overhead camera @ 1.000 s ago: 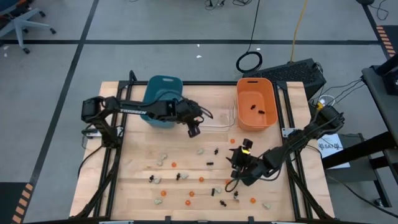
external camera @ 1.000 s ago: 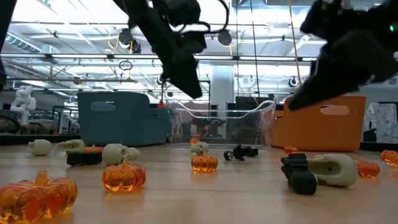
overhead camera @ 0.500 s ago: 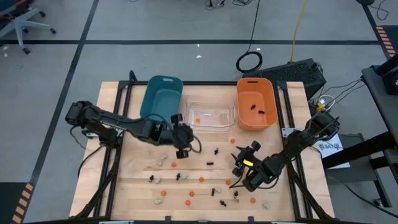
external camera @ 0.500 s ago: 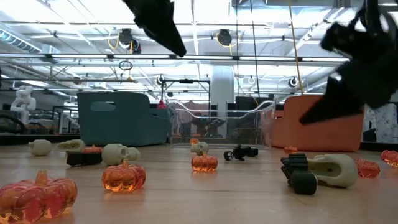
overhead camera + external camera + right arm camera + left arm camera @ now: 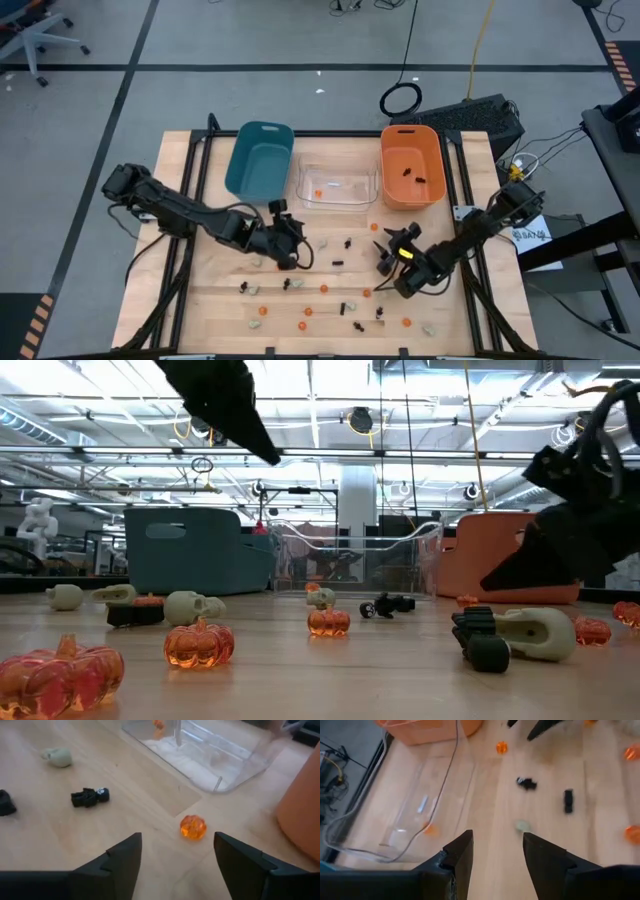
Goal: Sort Halloween decoration
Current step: Put the orange pumpkin toy into the transparent bin
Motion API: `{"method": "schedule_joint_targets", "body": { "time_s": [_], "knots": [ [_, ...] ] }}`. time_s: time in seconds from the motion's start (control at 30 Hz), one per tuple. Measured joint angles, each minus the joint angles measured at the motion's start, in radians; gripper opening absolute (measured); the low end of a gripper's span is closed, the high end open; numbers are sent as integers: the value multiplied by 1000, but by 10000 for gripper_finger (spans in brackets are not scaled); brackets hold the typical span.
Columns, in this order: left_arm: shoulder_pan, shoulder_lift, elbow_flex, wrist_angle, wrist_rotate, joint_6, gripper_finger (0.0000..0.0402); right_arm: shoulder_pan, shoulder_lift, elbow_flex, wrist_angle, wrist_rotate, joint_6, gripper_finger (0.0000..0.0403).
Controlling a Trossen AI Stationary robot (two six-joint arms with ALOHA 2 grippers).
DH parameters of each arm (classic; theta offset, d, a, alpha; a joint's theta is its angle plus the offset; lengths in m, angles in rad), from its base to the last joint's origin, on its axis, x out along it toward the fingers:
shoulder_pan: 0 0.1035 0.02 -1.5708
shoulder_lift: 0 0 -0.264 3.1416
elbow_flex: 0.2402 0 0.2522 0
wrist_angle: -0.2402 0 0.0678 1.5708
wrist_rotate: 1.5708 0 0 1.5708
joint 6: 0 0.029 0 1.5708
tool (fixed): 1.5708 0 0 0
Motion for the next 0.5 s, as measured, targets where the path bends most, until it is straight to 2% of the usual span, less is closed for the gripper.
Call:
{"method": "schedule_joint_targets", "body": {
  "time_s": [0.1, 0.33, 0.5],
  "knots": [
    [-23, -1, -1, -4, 0, -49, 171, -27, 0, 0, 8, 0, -41, 245],
    [-83, -1, -1, 10, -78, -19, 171, -65, 0, 0, 8, 24, -107, 247],
    [-93, -1, -1, 10, -91, -20, 171, -65, 1, 0, 36, 23, -114, 247]
  ]
}}
